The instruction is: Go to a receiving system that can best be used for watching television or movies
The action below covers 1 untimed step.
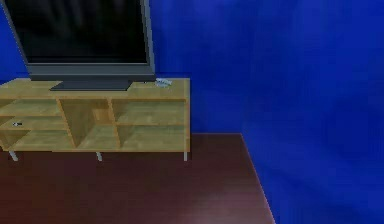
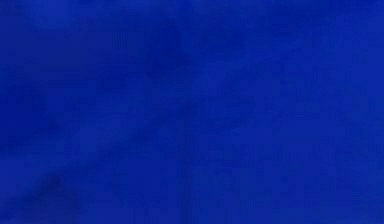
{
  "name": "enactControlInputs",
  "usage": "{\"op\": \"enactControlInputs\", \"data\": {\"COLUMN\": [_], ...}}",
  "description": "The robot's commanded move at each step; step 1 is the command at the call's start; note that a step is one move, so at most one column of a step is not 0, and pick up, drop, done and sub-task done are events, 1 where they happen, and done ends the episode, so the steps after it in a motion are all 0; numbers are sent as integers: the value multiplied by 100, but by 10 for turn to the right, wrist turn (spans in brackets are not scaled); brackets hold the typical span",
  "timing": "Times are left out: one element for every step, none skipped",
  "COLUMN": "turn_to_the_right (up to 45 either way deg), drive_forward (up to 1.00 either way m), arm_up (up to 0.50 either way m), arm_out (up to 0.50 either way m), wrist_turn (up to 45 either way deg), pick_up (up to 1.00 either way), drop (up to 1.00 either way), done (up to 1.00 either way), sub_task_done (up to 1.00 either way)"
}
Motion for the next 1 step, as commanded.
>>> {"op": "enactControlInputs", "data": {"turn_to_the_right": [0], "drive_forward": [5], "arm_up": [0], "arm_out": [0], "wrist_turn": [0], "pick_up": [0], "drop": [0], "done": [0], "sub_task_done": [0]}}
